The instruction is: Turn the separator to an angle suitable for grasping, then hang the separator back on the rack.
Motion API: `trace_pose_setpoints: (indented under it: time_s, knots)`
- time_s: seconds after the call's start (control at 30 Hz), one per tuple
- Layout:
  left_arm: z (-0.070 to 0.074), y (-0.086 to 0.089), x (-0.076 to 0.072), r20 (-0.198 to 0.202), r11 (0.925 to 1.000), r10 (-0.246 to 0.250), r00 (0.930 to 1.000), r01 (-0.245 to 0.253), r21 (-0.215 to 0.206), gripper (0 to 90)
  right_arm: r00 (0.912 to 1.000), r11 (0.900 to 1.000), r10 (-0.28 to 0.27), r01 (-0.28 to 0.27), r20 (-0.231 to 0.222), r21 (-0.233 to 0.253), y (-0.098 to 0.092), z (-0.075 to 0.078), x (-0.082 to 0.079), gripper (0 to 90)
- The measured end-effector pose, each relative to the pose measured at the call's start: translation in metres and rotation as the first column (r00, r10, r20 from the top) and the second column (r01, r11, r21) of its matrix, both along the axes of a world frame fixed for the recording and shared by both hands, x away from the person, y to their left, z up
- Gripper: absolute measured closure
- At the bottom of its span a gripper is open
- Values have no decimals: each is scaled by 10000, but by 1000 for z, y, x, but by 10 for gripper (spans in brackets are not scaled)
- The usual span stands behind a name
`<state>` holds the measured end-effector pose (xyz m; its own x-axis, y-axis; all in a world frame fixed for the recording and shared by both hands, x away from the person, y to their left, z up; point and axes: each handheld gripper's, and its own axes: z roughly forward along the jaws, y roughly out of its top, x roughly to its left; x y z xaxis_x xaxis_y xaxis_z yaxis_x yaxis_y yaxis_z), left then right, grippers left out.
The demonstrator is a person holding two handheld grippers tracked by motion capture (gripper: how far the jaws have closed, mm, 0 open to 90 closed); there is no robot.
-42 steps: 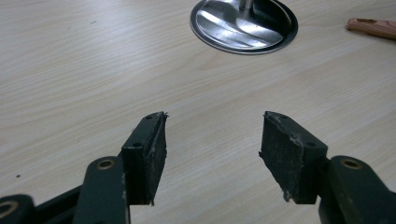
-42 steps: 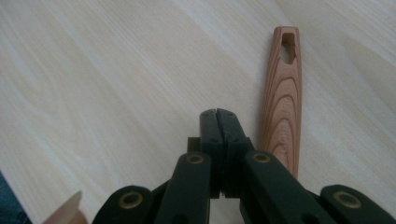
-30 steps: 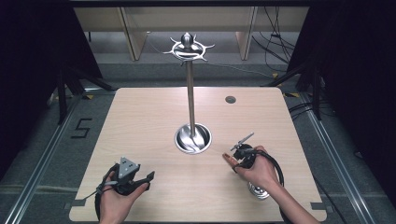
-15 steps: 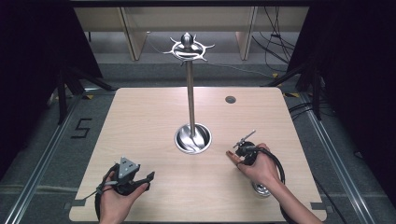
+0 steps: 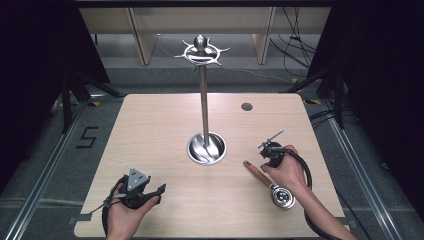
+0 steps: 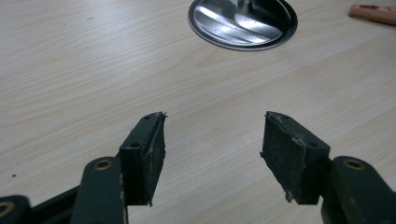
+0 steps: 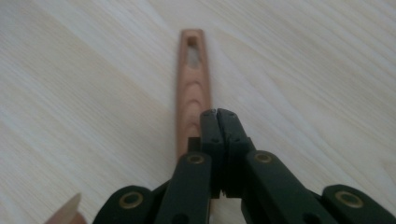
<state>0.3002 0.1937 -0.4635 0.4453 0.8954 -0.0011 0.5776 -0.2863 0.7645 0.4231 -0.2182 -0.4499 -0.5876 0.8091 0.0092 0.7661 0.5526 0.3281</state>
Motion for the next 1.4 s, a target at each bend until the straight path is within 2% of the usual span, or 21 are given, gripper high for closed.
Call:
trace_pose_setpoints:
  time_s: [0.03,0.07,0.2,0.23,0.27,0.33,0.53,0.67,0.7,0.73,0.8,0.87,0.9,0.97,1.0,1.07,1.1,1.13,1.17,1.2,1.4]
  knots:
    - [0,0,0,11,10000,15,10000,-15,-52,386,10000,9989,6,-3,63,-476,-3,-2,1,900]
    - [-1,0,0,-2,10000,17,10000,-17,-49,386,9988,9956,-240,201,-416,-915,-8,-5,0,900]
    - [-1,-1,0,-20,9999,22,10000,-22,-109,386,9947,9896,-411,276,-941,-1410,-16,-10,-4,900]
    - [0,-1,0,32,9999,65,10000,-64,-120,386,9938,9873,-251,76,-1085,-1588,-24,-12,-7,900]
    - [-1,-3,0,104,9992,191,9998,-187,-347,386,9928,9850,-209,2,-1179,-1726,-29,-13,-8,900]
    - [-1,-2,1,32,9993,174,9998,-173,-332,386,9890,9869,-256,18,-1458,-1615,-35,-16,-12,900]
    - [-2,-3,1,79,9993,127,9999,-125,-349,386,9840,9876,-316,38,-1755,-1568,-43,-18,-20,900]
    - [-2,-3,1,19,9992,174,9998,-173,-372,386,9785,9891,-144,-162,-2057,-1461,-40,-18,-26,900]
    - [-2,-3,1,68,9989,170,9998,-167,-439,386,9780,9920,-131,-136,-2084,-1258,-38,-18,-28,900]
    - [-2,-2,2,-17,9996,188,9998,-189,-208,386,9735,9931,13,-281,-2287,-1141,-35,-16,-32,900]
    - [-2,-3,2,35,9993,150,9999,-149,-328,386,9705,9944,145,-391,-2407,-978,-31,-17,-35,900]
    - [-1,-3,1,74,9994,78,9999,-75,-352,386,9709,9955,256,-466,-2382,-828,-30,-16,-35,900]
    - [-1,-1,2,32,9998,-20,10000,21,-172,386,9709,9955,256,-466,-2382,-828,-30,-16,-35,900]
    - [0,-1,2,20,9998,-28,10000,28,-202,385,9791,9981,-49,-77,-2032,-611,-31,-12,-34,894]
    - [1,0,2,-124,9999,-163,9998,163,-4,384,9835,9988,-343,276,-1778,-402,-32,-7,-32,851]
    - [1,0,2,-148,9999,-100,9998,101,78,381,9843,9989,-403,354,-1720,-312,-33,-5,-31,829]
    - [-1,-2,3,-54,9996,155,9999,-156,-238,374,9838,9976,-672,636,-1662,-270,-33,-2,-30,794]
    - [-1,-2,3,-54,9996,155,9999,-156,-238,369,9838,9976,-672,636,-1662,-270,-33,-2,-30,794]
    - [-2,-2,3,-53,9992,153,9999,-155,-368,365,9815,9959,-883,906,-1700,56,-30,-1,-30,753]
    - [-1,-2,2,-115,9994,110,9999,-114,-328,361,9834,9970,-777,758,-1639,-177,-30,0,-28,734]
    - [-1,-2,0,9,9983,152,9999,-151,-570,357,9836,9944,-1050,1057,-1468,-30,-15,6,-21,624]
